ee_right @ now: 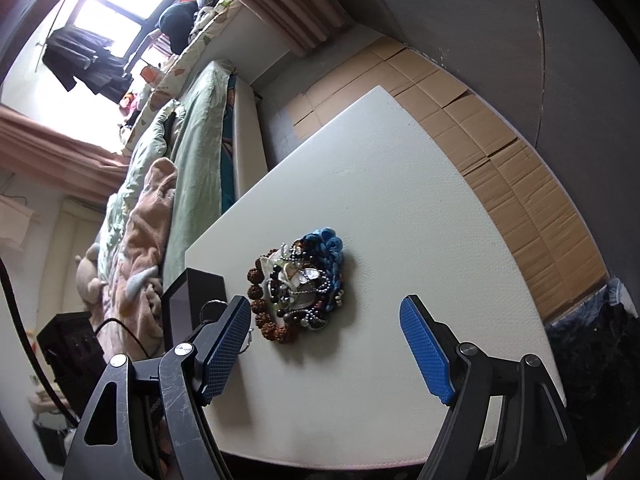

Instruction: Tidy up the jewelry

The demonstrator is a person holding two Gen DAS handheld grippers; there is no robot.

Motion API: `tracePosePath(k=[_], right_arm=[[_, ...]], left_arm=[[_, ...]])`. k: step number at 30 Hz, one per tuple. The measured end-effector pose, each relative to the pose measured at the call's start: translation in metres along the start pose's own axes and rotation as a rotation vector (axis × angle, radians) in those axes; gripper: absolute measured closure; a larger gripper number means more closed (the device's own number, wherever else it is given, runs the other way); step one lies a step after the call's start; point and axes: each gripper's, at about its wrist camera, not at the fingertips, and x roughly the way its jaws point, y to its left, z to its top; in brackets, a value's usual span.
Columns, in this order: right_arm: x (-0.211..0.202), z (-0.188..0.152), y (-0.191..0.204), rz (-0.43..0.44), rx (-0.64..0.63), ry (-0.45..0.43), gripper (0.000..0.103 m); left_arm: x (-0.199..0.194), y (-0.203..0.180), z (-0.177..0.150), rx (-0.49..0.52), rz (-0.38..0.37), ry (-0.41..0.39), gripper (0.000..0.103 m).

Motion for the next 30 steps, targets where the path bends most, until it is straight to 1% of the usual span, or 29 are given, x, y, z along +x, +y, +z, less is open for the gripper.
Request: tracePosePath(k=[4, 10, 12, 16, 17, 20, 23, 26, 28, 29, 30], right_arm=[[0.010, -0.002, 0.012, 0.001, -0.023, -0.002, 0.026], [0.027, -0.006, 0.027, 0.012, -0.055, 0.021, 0.036], [0.034, -0.009, 0.034, 0.025, -0.070, 0.039, 0.045], [0.050, -0.015, 0.050, 0.036, -0.111, 0.074, 0.059], [0.056, -0.016, 0.054, 0.030, -0.125, 0.084, 0.062], [0.069, -0.020, 0.061, -0.002, -0.148, 0.104, 0.062], [0.081, -0.021, 0.066, -0.051, -0.174, 0.117, 0.062], [0.090, -0.021, 0.069, -0.108, -0.203, 0.110, 0.062], [0.093, -0.020, 0.070, -0.122, -0.218, 0.113, 0.062], [0.094, -0.021, 0.072, -0.137, -0.234, 0.103, 0.065], [0.095, -0.021, 0.073, -0.155, -0.251, 0.101, 0.070]], left_arm=[[-0.012, 0.015, 0.005, -0.029, -0.002, -0.024, 0.101], [-0.028, 0.030, 0.014, -0.054, -0.011, -0.060, 0.101], [-0.033, 0.035, 0.016, -0.067, -0.012, -0.071, 0.101], [-0.036, 0.043, 0.020, -0.080, -0.017, -0.079, 0.101], [-0.037, 0.045, 0.020, -0.082, -0.020, -0.078, 0.101], [-0.037, 0.049, 0.022, -0.092, -0.031, -0.061, 0.101], [-0.036, 0.055, 0.025, -0.111, -0.026, -0.058, 0.101], [-0.033, 0.061, 0.028, -0.131, -0.022, -0.045, 0.101], [-0.029, 0.063, 0.028, -0.147, -0.035, -0.026, 0.101], [-0.027, 0.064, 0.028, -0.153, -0.041, -0.018, 0.101], [-0.026, 0.064, 0.028, -0.156, -0.042, -0.011, 0.101]])
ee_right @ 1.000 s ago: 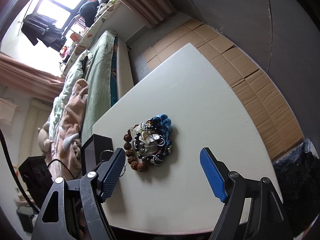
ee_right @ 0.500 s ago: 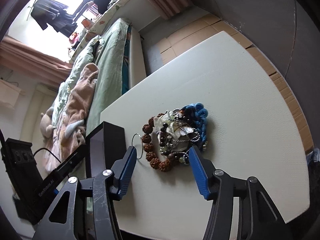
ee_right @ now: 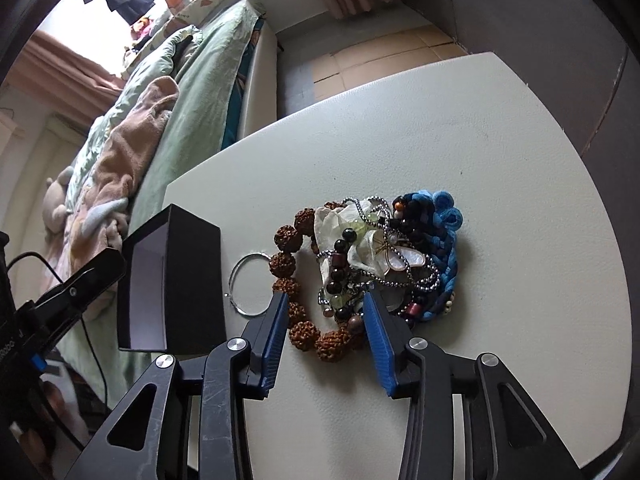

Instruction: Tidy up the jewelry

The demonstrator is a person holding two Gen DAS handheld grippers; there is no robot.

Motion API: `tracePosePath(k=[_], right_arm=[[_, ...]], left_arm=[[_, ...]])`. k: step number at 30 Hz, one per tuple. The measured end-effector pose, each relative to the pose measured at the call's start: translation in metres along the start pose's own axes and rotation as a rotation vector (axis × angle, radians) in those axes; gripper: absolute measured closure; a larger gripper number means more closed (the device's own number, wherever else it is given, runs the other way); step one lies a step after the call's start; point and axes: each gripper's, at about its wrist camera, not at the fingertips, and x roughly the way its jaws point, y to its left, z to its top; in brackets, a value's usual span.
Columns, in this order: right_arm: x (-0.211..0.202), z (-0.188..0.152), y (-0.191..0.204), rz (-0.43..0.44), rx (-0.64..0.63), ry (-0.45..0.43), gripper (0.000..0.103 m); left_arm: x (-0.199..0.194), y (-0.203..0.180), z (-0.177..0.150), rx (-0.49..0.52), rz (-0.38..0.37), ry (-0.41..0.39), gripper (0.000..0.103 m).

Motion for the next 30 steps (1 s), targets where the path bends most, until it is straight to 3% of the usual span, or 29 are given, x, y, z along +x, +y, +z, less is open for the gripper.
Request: tracePosePath(k=[1, 3, 7, 10, 11, 13, 14, 15, 24, 30], right_arm=[[0.001, 0.000, 0.002, -0.016, -0.018, 0.000, 0.073], [0.003, 0.000, 0.002, -0.041, -0.040, 0.003, 0.091], [-0.002, 0.001, -0.005, -0.019, -0.043, 0.003, 0.094], [-0.015, 0.000, -0.014, 0.045, -0.003, -0.019, 0.094], [-0.022, -0.001, -0.019, 0.076, 0.015, -0.034, 0.094], [-0.034, -0.001, -0.028, 0.129, 0.050, -0.060, 0.094], [-0.039, -0.001, -0.032, 0.150, 0.065, -0.070, 0.094], [-0.045, -0.001, -0.037, 0.170, 0.079, -0.082, 0.094], [-0.086, -0.001, -0.068, 0.298, 0.176, -0.181, 0.094], [-0.101, 0.005, -0.080, 0.356, 0.213, -0.227, 0.094]], left_arm=[[0.001, -0.001, -0.001, -0.001, 0.001, 0.005, 0.101], [0.005, -0.002, -0.001, -0.002, 0.006, 0.019, 0.101], [0.013, -0.005, -0.004, -0.004, 0.009, 0.049, 0.100], [0.018, -0.011, -0.008, 0.006, 0.007, 0.067, 0.095], [0.019, -0.014, -0.009, 0.011, 0.005, 0.069, 0.088], [0.020, -0.019, -0.012, 0.023, 0.000, 0.068, 0.062], [0.020, -0.023, -0.013, 0.030, -0.004, 0.062, 0.044], [0.020, -0.025, -0.015, 0.036, -0.007, 0.054, 0.036], [0.035, -0.052, -0.025, 0.092, -0.007, 0.053, 0.036], [0.058, -0.059, -0.025, 0.118, 0.037, 0.095, 0.048]])
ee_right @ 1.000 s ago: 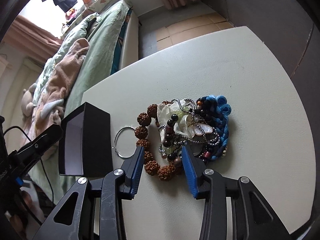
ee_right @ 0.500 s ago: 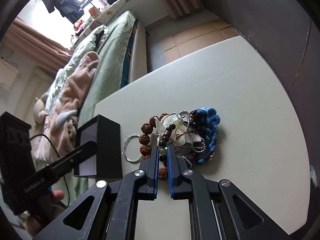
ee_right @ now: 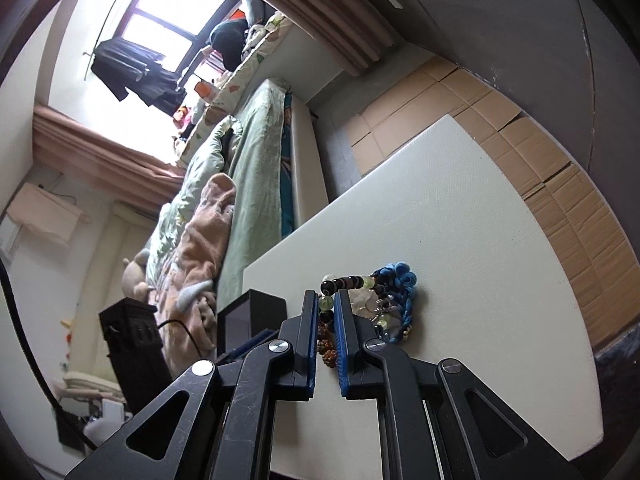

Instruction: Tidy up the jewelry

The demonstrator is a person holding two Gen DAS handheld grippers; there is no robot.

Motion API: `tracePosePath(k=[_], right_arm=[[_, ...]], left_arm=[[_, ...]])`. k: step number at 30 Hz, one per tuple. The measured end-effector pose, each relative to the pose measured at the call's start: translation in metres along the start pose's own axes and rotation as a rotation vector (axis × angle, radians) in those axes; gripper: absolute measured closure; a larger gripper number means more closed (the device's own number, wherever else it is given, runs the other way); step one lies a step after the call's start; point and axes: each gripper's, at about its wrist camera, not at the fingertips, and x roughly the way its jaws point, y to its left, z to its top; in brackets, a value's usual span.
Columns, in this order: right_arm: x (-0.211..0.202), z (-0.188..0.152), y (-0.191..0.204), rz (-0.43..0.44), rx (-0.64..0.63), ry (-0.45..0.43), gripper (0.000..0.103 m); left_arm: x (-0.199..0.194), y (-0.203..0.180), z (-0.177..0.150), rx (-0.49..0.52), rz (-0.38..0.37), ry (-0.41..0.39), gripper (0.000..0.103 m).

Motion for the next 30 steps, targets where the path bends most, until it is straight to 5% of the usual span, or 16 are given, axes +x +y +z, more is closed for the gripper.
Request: tracePosePath(k=[7, 21, 30], right_arm=[[-0.017, 0.011, -0.011, 0.051, 0.045, -0.042, 0.094], [-0.035, 0.017, -0.024, 0.073, 0.075, -0.077, 0.094], [-0.044, 0.015, -0.012, 0.259, 0.070, -0.109, 0.093]], left_arm=[[0.023, 0.005, 0.005, -0.005, 0.129, 0.049, 0.072], [0.029, 0.007, 0.002, 0.155, 0.355, 0.160, 0.072], [0.025, 0.013, 0.002, 0.169, 0.415, 0.177, 0.072]])
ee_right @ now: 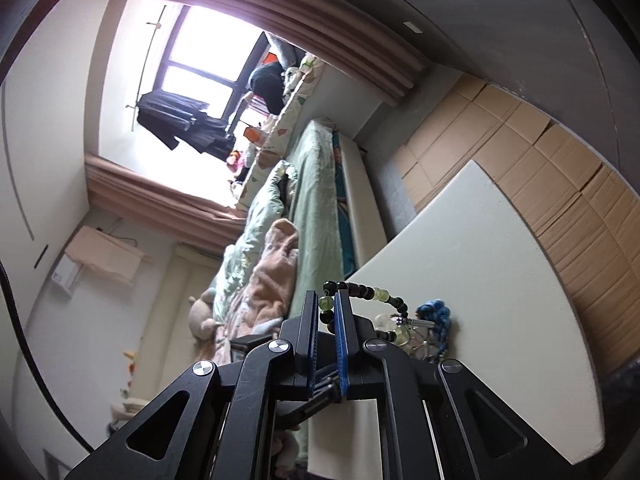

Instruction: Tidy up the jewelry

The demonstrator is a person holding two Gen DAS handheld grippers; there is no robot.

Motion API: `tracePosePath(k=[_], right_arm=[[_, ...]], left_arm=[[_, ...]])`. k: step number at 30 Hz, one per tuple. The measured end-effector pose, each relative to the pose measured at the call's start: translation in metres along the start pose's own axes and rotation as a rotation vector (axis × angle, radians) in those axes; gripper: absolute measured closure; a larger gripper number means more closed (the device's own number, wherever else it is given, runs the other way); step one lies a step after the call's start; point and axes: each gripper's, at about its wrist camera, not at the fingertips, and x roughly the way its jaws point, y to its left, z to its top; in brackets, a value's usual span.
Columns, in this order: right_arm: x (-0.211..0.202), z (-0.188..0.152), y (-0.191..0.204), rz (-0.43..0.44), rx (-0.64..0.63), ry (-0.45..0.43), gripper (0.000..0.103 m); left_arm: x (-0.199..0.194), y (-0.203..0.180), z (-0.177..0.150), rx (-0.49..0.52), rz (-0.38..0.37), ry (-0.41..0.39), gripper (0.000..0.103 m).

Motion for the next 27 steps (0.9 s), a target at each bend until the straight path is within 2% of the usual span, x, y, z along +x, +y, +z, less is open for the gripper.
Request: tracePosePath(k=[8, 11, 14, 16, 18, 24, 27], right_arm=[[0.016, 0.000, 0.004, -0.001, 0.016, 0.006, 0.093], [0.020, 0.002, 0.003, 0.006, 0.032, 0.006, 0.093], [0.022, 0.003, 0.001, 0.016, 0.049, 0.007, 0.093], [0.021, 0.002, 0.000, 0.020, 0.060, 0.007, 0.093], [0.018, 0.002, -0.002, 0.024, 0.069, 0.006, 0.093], [0.007, 0.006, -0.001, 0.055, 0.074, -0.010, 0.093], [0.004, 0.007, -0.001, 0.068, 0.078, -0.013, 0.093]], left_arm=[[0.014, -0.017, 0.003, 0.011, 0.115, 0.059, 0.077], [0.017, -0.016, 0.003, -0.061, 0.098, 0.086, 0.077], [0.020, -0.021, 0.005, -0.086, 0.159, 0.081, 0.078], [0.023, -0.018, 0.007, -0.111, 0.196, 0.076, 0.084], [0.024, -0.017, 0.006, -0.147, 0.193, 0.075, 0.088], [0.024, -0.022, 0.005, -0.151, 0.192, 0.064, 0.100], [0.022, -0.025, 0.004, -0.141, 0.169, 0.071, 0.100]])
